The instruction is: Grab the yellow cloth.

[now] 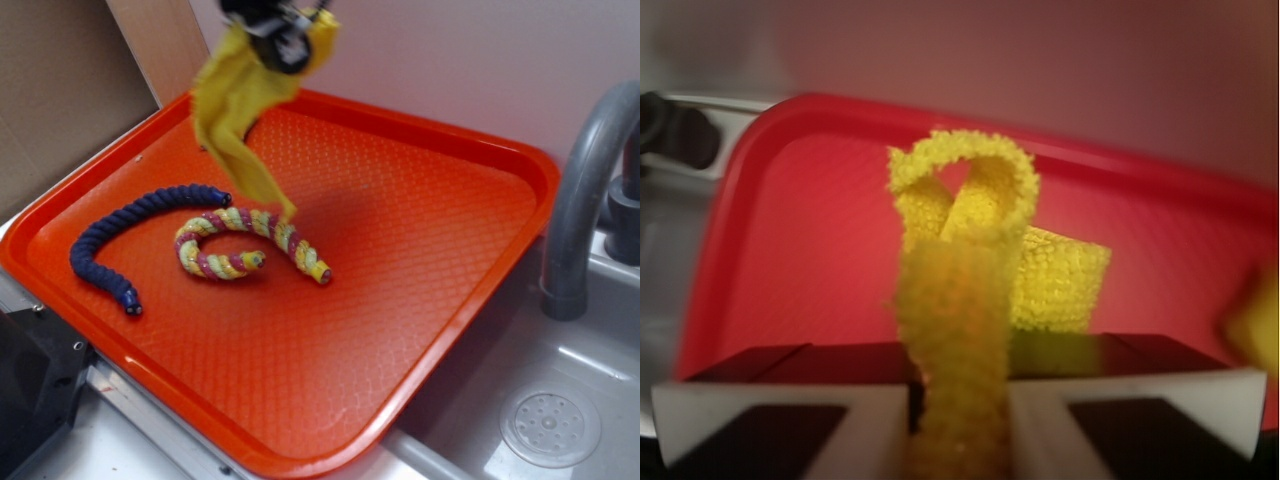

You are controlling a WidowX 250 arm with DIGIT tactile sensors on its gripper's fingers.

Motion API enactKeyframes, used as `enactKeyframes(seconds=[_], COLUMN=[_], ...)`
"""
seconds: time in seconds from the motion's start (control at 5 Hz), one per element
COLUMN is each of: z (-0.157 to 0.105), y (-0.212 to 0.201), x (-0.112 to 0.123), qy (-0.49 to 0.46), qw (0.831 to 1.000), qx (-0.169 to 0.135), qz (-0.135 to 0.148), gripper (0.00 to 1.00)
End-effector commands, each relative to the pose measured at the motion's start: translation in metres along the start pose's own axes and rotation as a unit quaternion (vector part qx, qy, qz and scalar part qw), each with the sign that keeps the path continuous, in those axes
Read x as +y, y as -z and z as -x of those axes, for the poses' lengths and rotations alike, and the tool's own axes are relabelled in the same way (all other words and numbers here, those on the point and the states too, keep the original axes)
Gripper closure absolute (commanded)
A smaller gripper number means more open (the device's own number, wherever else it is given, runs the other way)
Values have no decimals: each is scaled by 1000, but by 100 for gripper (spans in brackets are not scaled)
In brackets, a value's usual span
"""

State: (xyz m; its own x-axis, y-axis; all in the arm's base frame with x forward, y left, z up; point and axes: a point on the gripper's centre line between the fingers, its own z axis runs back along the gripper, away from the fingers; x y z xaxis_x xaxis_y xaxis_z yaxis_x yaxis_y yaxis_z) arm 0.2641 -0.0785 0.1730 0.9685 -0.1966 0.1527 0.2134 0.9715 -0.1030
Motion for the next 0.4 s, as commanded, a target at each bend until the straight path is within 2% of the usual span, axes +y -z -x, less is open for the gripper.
enactKeyframes(seconds=[0.0, 0.2], z=[1, -8], y=[-101, -92], x=[-27, -28], qy=[-9, -10], qw=[999, 999], qx=[-52, -37], qz=[-2, -15], gripper=[100, 100])
